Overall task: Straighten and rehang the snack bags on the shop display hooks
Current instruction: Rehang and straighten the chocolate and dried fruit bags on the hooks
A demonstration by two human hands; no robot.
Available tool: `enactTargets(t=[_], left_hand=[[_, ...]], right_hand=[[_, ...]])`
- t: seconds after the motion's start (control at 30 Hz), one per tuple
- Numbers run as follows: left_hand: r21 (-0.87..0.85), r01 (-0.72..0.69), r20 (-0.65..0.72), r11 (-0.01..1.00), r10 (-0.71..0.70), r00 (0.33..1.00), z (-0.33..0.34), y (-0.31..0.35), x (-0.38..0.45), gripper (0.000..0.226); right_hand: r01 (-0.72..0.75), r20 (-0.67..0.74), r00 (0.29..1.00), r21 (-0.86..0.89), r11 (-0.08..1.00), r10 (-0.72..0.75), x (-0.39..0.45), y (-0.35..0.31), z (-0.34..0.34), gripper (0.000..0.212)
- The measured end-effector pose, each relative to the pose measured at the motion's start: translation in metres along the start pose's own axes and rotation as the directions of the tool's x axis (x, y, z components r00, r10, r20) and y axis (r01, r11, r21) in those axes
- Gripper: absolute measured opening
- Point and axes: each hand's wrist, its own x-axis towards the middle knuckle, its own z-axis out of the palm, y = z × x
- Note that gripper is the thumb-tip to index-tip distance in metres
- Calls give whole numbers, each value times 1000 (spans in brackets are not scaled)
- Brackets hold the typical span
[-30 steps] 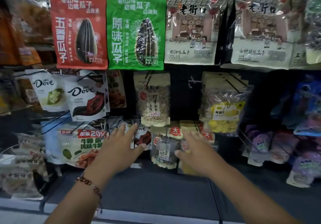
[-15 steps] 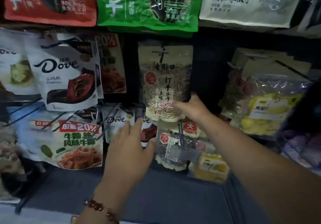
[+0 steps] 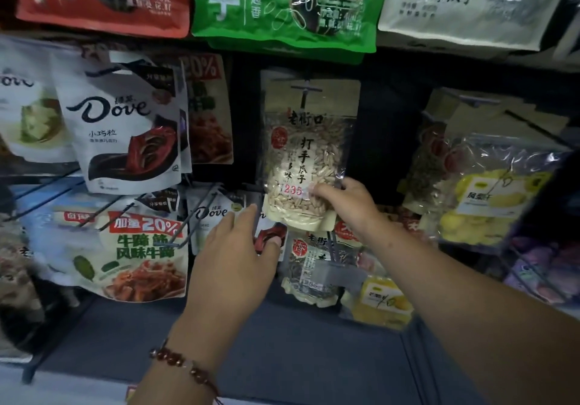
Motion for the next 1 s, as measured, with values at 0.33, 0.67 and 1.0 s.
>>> enactTargets(t=[0.33, 0.67, 1.0], left_hand=[[-257, -4, -75, 966, -16, 997, -23, 3, -15, 60], [-777, 158, 206, 609, 9, 978, -37, 51, -59, 23], [-851, 251, 344, 462, 128, 930, -9, 54, -70, 52]], right_hand=[[31, 54, 998, 143, 989, -39, -71, -13, 0, 37], [-14, 132, 991, 195, 981, -12, -146, -9, -35, 47], [-12, 99, 995, 286, 958, -18, -184, 14, -79, 76]])
